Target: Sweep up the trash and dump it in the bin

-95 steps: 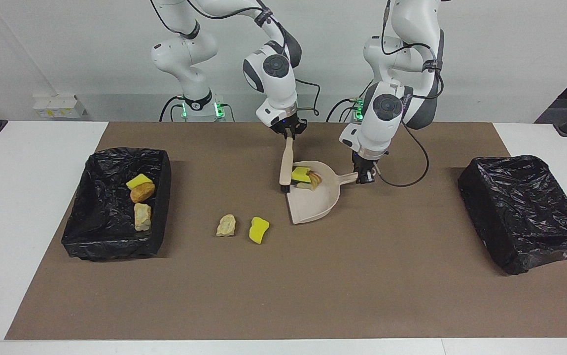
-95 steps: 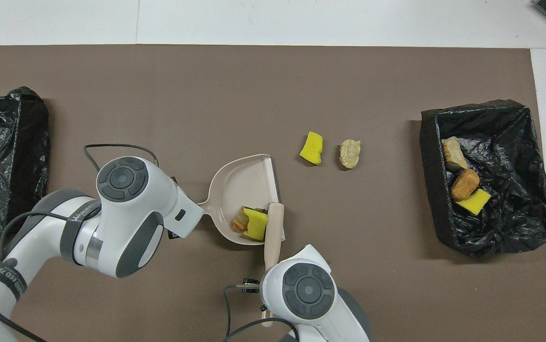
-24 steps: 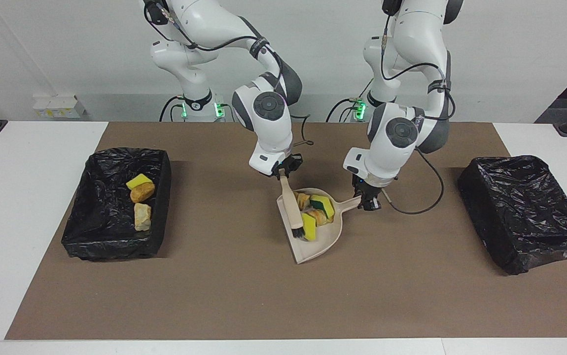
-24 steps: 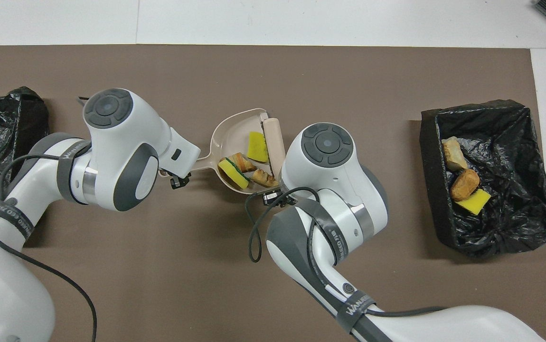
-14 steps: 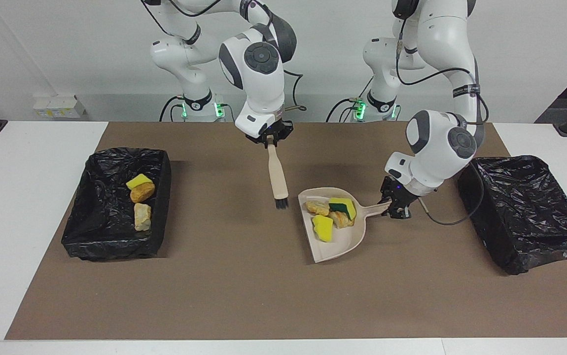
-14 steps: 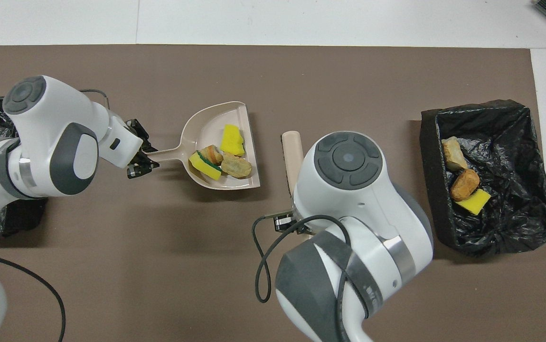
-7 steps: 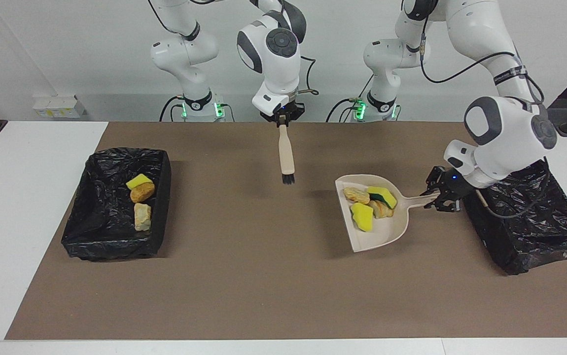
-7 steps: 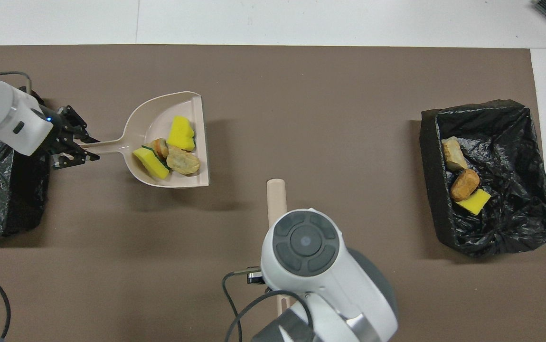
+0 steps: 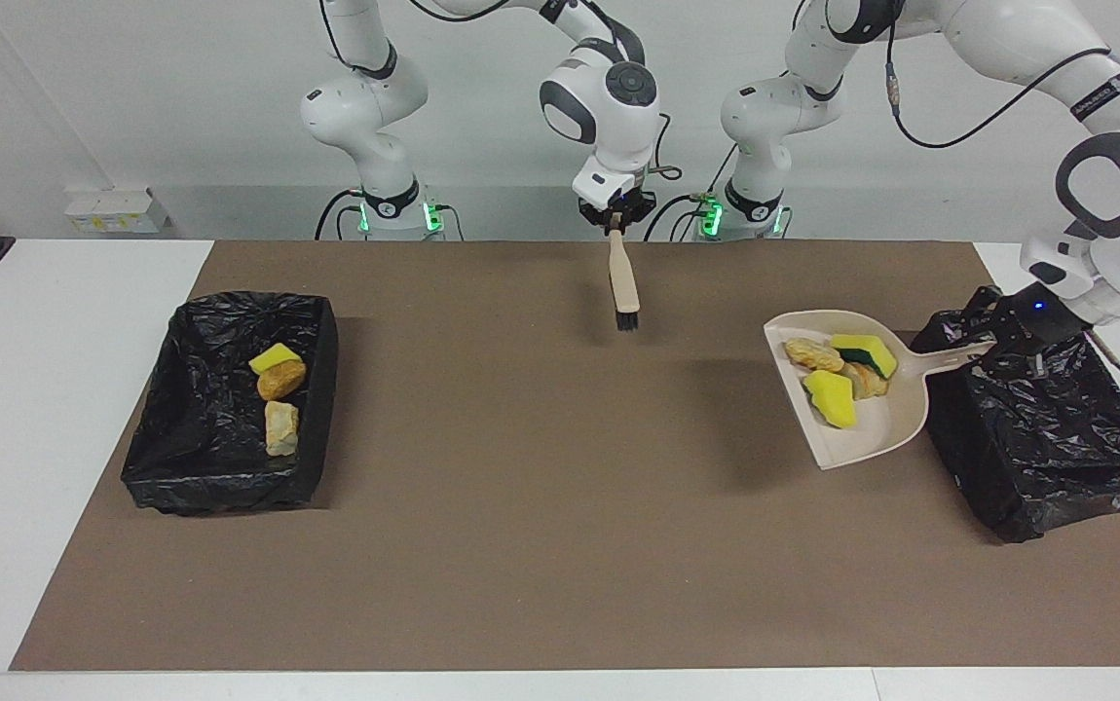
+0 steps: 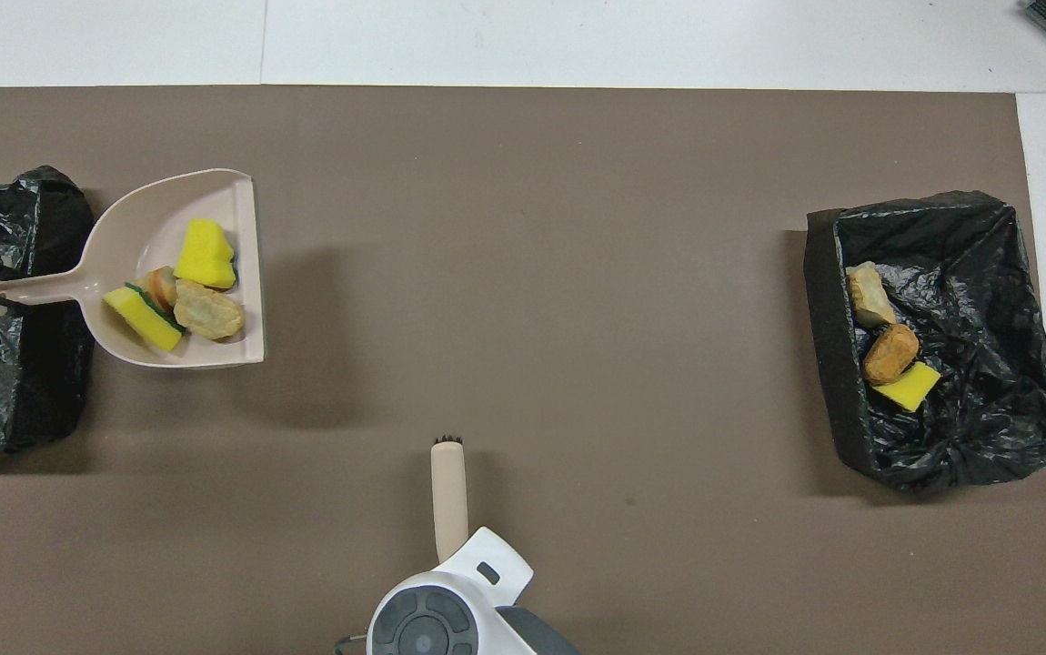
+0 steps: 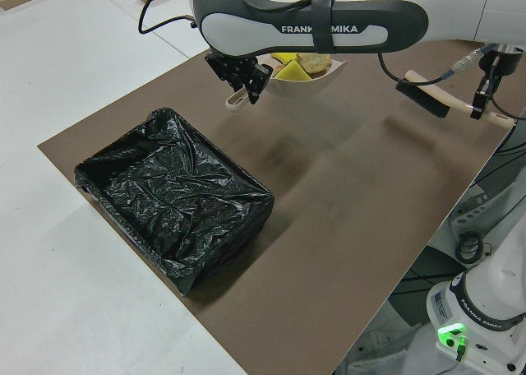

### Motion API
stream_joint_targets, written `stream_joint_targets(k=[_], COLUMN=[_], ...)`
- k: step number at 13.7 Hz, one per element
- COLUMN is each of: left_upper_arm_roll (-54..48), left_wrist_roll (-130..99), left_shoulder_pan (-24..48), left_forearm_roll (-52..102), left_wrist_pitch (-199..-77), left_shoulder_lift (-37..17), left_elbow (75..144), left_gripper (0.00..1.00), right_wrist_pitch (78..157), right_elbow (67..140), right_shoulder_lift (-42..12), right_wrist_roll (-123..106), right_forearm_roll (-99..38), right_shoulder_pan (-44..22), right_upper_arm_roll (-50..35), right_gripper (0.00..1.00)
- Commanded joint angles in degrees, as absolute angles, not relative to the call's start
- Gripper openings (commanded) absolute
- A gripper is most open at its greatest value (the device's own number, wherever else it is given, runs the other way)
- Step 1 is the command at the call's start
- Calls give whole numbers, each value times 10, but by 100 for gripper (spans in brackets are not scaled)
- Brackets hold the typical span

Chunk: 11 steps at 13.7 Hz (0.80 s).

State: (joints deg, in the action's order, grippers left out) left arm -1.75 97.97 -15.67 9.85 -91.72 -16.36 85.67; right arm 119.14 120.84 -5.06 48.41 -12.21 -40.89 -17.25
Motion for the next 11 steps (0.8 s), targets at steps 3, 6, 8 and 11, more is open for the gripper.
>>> stream_joint_targets(k=[3, 6, 8, 11], left_upper_arm_roll=[-20, -17, -16, -11], left_wrist_roll=[1032, 1059, 1111, 1147], left_shoulder_pan=[-237, -278, -307, -323], left_forearm_roll=[42, -8, -23, -89], left_wrist_pitch=[-889, -892, -930, -1011], left_shoulder_lift=[-171, -188, -193, -192], left_elbow=[813, 777, 767, 767], left_gripper=[0, 0, 0, 0], right_wrist_pitch=[1213, 1222, 1225, 1227], right_elbow=[1234, 1236, 1237, 1235], right_shoulder_lift=[-55, -69, -71, -75], right_wrist_roll=[488, 488, 486, 488], right_forearm_roll=[-130, -130, -131, -129], right_shoulder_pan=[-408, -406, -405, -402], right_upper_arm_roll=[-171, -171, -171, -168], right_gripper=[0, 2, 10, 45])
